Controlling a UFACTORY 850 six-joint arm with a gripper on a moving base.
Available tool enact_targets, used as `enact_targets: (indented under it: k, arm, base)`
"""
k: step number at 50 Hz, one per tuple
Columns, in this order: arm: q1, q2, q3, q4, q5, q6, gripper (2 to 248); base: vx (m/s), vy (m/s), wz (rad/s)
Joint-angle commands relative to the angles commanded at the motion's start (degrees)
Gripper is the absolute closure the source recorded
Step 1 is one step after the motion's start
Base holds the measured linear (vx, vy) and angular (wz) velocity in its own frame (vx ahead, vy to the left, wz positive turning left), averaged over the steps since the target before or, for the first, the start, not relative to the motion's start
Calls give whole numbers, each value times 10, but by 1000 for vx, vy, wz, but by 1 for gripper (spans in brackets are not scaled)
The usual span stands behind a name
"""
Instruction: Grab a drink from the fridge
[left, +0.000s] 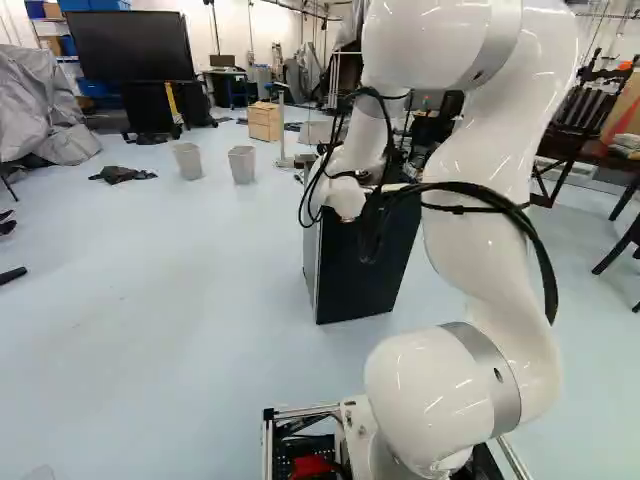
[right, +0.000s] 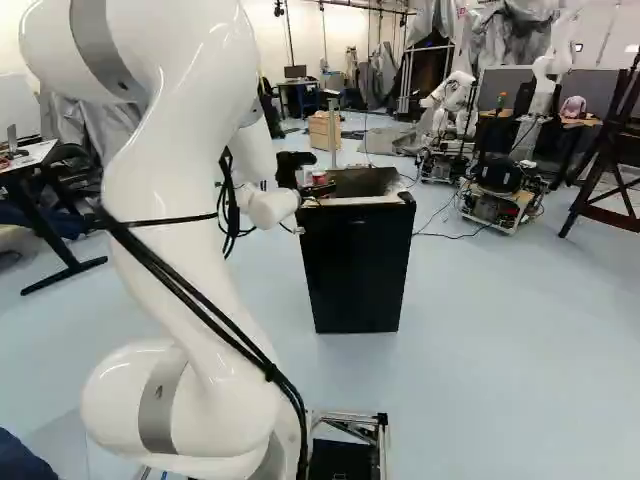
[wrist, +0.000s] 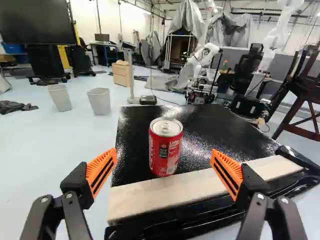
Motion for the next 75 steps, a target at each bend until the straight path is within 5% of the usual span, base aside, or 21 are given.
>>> enact_targets:
  k: [38,43,44,49,50,54,55,59,60,75]
  arm:
    - [-12,-80,-88,0,0,0,3]
    - [-12,-80,-88,0,0,0,17]
    - [-12,-80,-88,0,0,0,55]
    - [-12,-80,-88,0,0,0,55]
    - [-12,-80,-88,0,0,0,93]
    - [-12,-80,-88,0,0,0,93]
    - [-12,-80,-88,0,0,0,131]
    - [-12,-80,-88,0,0,0,131]
    - [-12,-79,-88,0,0,0,150]
    - [-12,-63,-86,0,0,0,150]
  base:
    - [0,0,0]
    - [0,0,0]
    - [0,0,0]
    - [0,0,0]
    - [0,0,0]
    - [0,0,0]
    - [0,0,0]
    - [0,0,0]
    - [0,0,0]
    - [0,0,0]
